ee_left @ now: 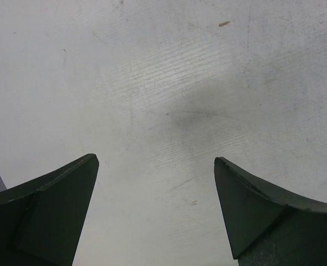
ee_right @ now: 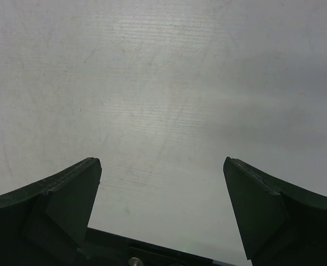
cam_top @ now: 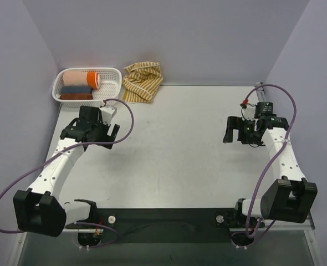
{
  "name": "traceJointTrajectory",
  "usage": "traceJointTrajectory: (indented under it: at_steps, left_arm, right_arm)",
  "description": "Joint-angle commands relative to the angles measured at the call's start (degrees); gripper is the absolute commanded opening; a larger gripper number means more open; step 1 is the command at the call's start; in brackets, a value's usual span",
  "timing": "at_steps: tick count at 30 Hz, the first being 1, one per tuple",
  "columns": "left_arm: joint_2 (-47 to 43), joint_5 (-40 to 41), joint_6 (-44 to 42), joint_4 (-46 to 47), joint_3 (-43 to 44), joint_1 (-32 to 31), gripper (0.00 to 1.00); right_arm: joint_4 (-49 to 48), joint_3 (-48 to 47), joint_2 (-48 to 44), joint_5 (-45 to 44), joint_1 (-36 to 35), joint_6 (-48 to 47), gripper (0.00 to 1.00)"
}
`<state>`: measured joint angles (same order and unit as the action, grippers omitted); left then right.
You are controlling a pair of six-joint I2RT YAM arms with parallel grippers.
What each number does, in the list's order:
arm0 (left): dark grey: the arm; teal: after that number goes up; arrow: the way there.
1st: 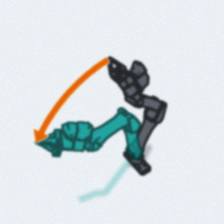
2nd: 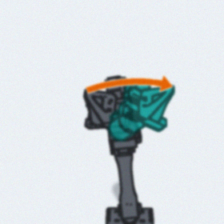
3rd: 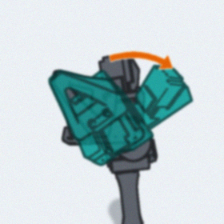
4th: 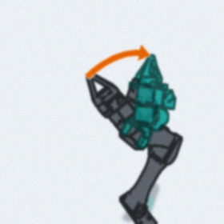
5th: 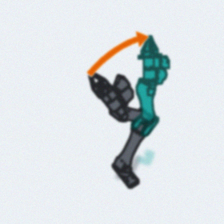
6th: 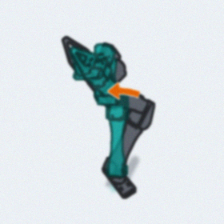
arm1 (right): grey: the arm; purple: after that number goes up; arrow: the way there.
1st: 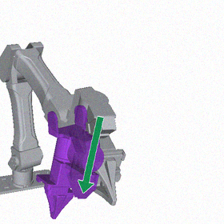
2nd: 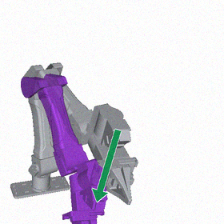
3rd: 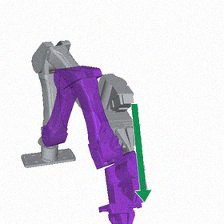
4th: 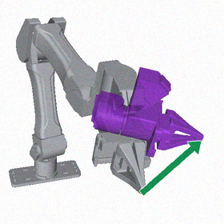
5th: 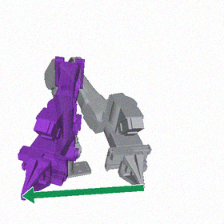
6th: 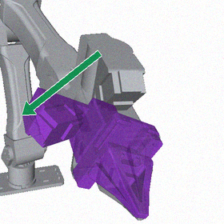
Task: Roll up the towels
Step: Move the towel to the center of the board
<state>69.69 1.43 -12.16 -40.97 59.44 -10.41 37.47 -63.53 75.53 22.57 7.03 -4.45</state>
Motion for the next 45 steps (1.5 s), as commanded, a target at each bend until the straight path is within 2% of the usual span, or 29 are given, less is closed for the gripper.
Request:
traceJointTrajectory:
  at_steps: [1,8,15,23,27,30,36,42,45]
  left_arm:
    - [1.3,2.3,-0.8,4.3,1.3,-1.4,0.97]
    - [11.8,3.8,-1.1,6.6,8.4,-6.4,0.97]
    - [29.5,5.1,-3.5,14.2,19.5,-11.4,0.97]
    - [53.1,10.9,-7.5,16.2,46.3,-13.5,0.97]
    - [63.6,13.5,-8.8,17.2,56.4,-13.8,0.97]
    - [67.7,14.1,-10.0,21.5,60.0,-13.8,0.97]
    - [71.9,17.5,-14.9,31.4,61.0,-13.8,0.97]
    - [79.7,21.3,-18.9,29.0,70.6,-13.1,0.97]
    - [82.4,20.2,-18.0,25.5,74.8,-12.4,0.92]
  right_arm:
    - [1.4,-2.4,-0.6,1.4,-0.4,-0.7,1.00]
    - [1.4,-3.5,0.9,0.7,-0.5,-0.7,1.00]
    - [1.5,-5.4,2.6,-0.2,-0.5,0.0,1.00]
    - [3.9,-7.3,4.9,-3.3,-1.1,-1.4,1.00]
    - [5.0,-7.8,6.1,-4.4,-1.3,-2.1,1.00]
    - [5.0,-7.5,6.7,-4.9,-1.3,-2.4,1.00]
    - [5.0,-7.7,7.5,-6.0,-1.3,-2.8,1.00]
    - [5.1,-7.8,8.3,-5.8,-1.3,-2.3,1.00]
    - [5.0,-7.5,8.0,-6.1,-1.3,-2.6,1.00]
